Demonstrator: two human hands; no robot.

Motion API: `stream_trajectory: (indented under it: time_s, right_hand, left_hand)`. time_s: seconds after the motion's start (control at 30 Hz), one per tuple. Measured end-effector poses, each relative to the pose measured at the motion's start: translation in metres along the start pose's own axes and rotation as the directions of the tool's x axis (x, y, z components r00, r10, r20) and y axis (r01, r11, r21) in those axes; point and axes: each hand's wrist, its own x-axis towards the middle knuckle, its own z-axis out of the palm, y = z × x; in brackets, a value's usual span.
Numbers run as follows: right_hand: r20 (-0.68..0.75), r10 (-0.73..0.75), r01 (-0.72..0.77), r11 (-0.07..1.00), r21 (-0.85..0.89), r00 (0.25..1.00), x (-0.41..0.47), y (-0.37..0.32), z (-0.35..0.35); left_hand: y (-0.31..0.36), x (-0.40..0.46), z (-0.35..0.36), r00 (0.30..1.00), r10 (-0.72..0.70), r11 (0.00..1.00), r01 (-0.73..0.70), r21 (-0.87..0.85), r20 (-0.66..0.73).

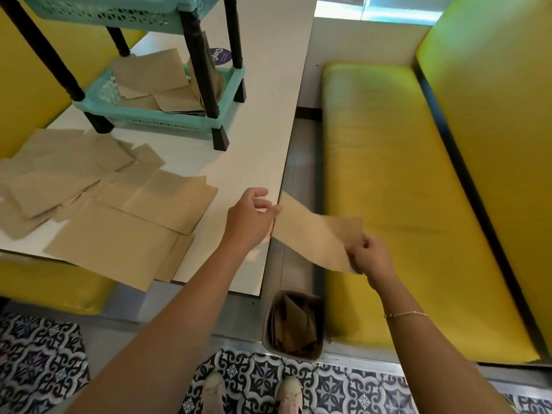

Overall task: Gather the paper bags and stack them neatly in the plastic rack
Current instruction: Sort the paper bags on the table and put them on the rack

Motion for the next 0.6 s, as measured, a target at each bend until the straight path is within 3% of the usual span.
stream_trajectory:
  time_s: [0.1, 0.3, 0.47, 0.6]
  right_hand:
    - [-0.067, -0.033, 0.013, 0.961, -0.277, 0.997, -0.007, 0.033, 0.005]
    - [0.125, 0.018, 0.055, 0.831, -0.553, 0.992, -0.015, 0.083, 0.043]
    - [0.318, 0.045, 0.177, 0.752, -0.634, 0.947, -0.018, 0.096, 0.084]
    - [0.318, 0.034, 0.178, 0.77, -0.613, 0.947, -0.012, 0.085, 0.095]
  left_hand:
    - [-0.005, 0.0, -0.003, 0.999, 0.007, 1.0, -0.007, 0.002, -0.049]
    - [-0.015, 0.0, -0.011, 0.995, 0.051, 0.998, -0.048, 0.038, -0.081]
    - [-0.025, -0.002, -0.014, 0.993, 0.047, 0.998, -0.044, 0.037, -0.104]
    - [-0.033, -0.004, -0.022, 0.992, 0.035, 0.999, -0.031, 0.033, -0.124]
